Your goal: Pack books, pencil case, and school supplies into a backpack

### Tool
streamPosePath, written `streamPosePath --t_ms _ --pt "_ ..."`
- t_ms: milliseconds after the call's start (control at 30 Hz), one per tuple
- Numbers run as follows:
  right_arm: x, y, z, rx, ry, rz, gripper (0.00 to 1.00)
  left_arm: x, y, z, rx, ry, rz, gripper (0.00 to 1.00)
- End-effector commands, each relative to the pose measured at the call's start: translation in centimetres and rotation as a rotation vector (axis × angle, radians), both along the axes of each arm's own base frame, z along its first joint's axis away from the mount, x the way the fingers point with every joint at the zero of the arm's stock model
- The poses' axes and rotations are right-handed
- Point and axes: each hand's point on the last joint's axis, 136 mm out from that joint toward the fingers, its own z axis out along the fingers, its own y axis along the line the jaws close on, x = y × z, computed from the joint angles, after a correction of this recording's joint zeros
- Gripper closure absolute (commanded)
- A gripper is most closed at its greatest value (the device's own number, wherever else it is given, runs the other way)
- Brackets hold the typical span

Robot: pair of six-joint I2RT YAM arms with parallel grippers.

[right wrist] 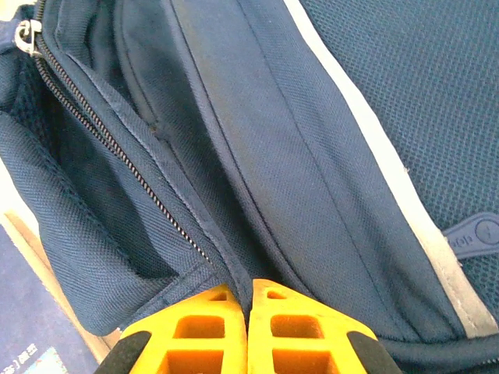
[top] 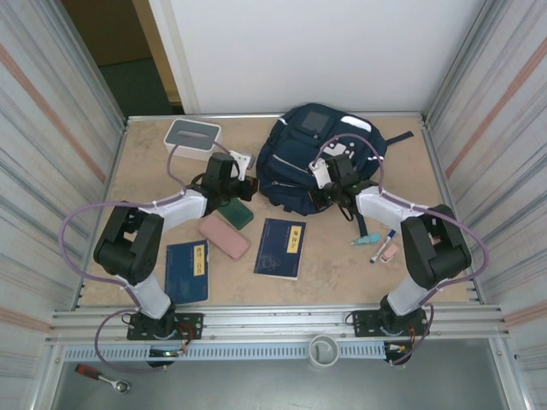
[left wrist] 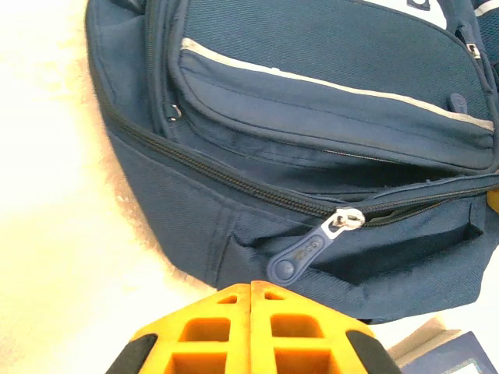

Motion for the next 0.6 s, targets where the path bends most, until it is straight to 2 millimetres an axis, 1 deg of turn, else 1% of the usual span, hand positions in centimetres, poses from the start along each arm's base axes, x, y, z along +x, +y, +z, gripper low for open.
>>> streamPosePath --t_ms 0,67,133,200,267,300,333,400,567 --pt "0.8 -0.2 1.9 0.036 -0.027 -0.064 1.00 -0.4 -0.7 0.6 -0.002 0.003 -0.046 1.00" --pt "0.8 0.0 2.0 0.044 -0.027 -0.060 1.00 -0.8 -1.2 0.6 -0.018 0.005 -0.077 1.00" --pt "0.8 0.1 1.8 0.049 -0.023 -0.061 1.00 -1.3 -1.8 1.1 -0.051 -0.008 -0.116 1.00" --pt "0.8 0.1 1.6 0.049 -0.019 -0.062 1.00 -1.7 -2.4 1.5 -0.075 -0.016 -0.160 0.83" --pt "0.8 0.2 1.2 0.044 -0.013 -0.062 1.00 -1.8 -2.8 1.4 -0.071 -0.007 -0.199 0.68" --pt "0.8 0.2 1.1 0.044 -0.010 -0.061 1.00 -1.6 -3.0 1.1 -0.063 0.000 -0.215 0.62" --pt "0.7 0.3 0.9 0.040 -0.007 -0.058 1.00 -1.5 -3.2 0.7 -0.054 0.011 -0.228 0.59" --pt "0.6 0.4 0.7 0.030 -0.006 -0.057 1.00 -1.2 -3.5 0.1 -0.042 0.041 -0.258 0.55" --pt "0.5 0.5 0.6 0.022 -0.005 -0.052 1.00 -0.3 -3.9 -0.6 0.000 0.056 -0.300 0.52"
